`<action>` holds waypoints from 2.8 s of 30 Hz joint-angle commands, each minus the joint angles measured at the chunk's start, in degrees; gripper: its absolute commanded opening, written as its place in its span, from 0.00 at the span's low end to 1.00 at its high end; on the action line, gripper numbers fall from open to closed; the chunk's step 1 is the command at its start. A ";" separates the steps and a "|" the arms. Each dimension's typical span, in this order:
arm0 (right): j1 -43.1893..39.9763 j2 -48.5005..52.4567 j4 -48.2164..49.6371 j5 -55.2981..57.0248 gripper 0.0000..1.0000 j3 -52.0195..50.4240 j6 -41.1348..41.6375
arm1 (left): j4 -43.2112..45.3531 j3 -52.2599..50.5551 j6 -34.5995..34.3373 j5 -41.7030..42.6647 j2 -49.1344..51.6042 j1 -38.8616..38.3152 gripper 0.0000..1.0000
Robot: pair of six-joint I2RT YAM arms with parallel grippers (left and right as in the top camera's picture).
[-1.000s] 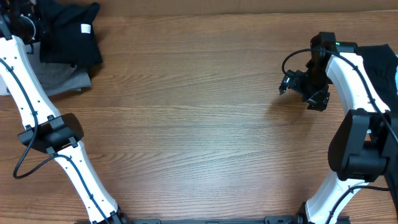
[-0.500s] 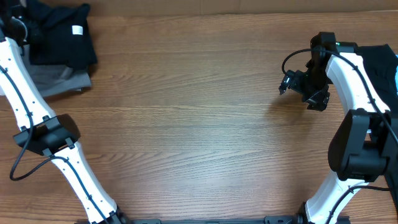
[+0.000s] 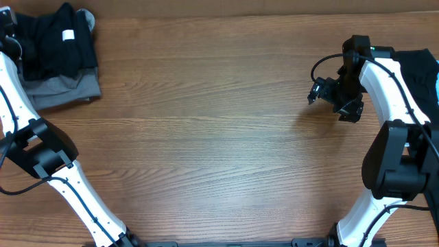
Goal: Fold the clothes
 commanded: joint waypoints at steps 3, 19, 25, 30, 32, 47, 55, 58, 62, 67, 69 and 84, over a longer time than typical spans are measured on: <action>0.13 -0.09 0.24 0.57 1.00 1.20 -0.22 | 2.47 -2.86 0.76 -5.57 -1.99 2.95 0.04; 0.13 -0.09 0.24 0.57 1.00 1.20 -0.20 | 3.56 -1.25 -4.87 -3.30 -3.17 3.54 0.99; 0.13 -0.09 0.24 0.57 1.00 1.20 -0.20 | 2.16 1.95 -7.08 4.59 -8.00 1.53 0.93; 0.13 -0.09 0.24 0.57 1.00 1.20 -0.22 | -3.48 1.70 -8.81 2.54 -8.44 -1.70 0.88; 0.13 -0.09 0.24 0.57 1.00 1.20 -0.20 | -5.27 1.66 -9.88 2.16 -6.91 -2.64 0.87; 0.13 -0.09 0.24 0.57 1.00 1.20 -0.20 | -1.49 2.08 -12.39 1.84 5.64 -6.62 0.89; 0.13 -0.09 0.24 0.57 1.00 1.20 -0.20 | -2.56 11.13 -12.87 7.80 -2.16 -6.69 0.96; 0.13 -0.09 0.24 0.57 1.00 1.20 -0.22 | -3.87 13.46 -12.85 11.47 -6.14 -6.86 0.95; 0.13 -0.09 0.24 0.57 1.00 1.20 -0.22 | -7.96 14.27 -14.80 15.34 -11.78 -7.34 0.98; 0.13 -0.09 8.39 -4.81 1.00 1.20 3.69 | -17.35 14.27 -16.33 24.13 -19.30 -8.76 1.00; 0.13 -0.09 7.06 -10.14 1.00 1.25 3.39 | -19.47 14.27 -16.31 27.98 -20.83 -9.09 1.00; 0.72 -29.31 -5.95 -10.05 1.00 2.32 -1.51 | -29.44 14.12 -16.24 33.53 -22.47 -10.99 1.00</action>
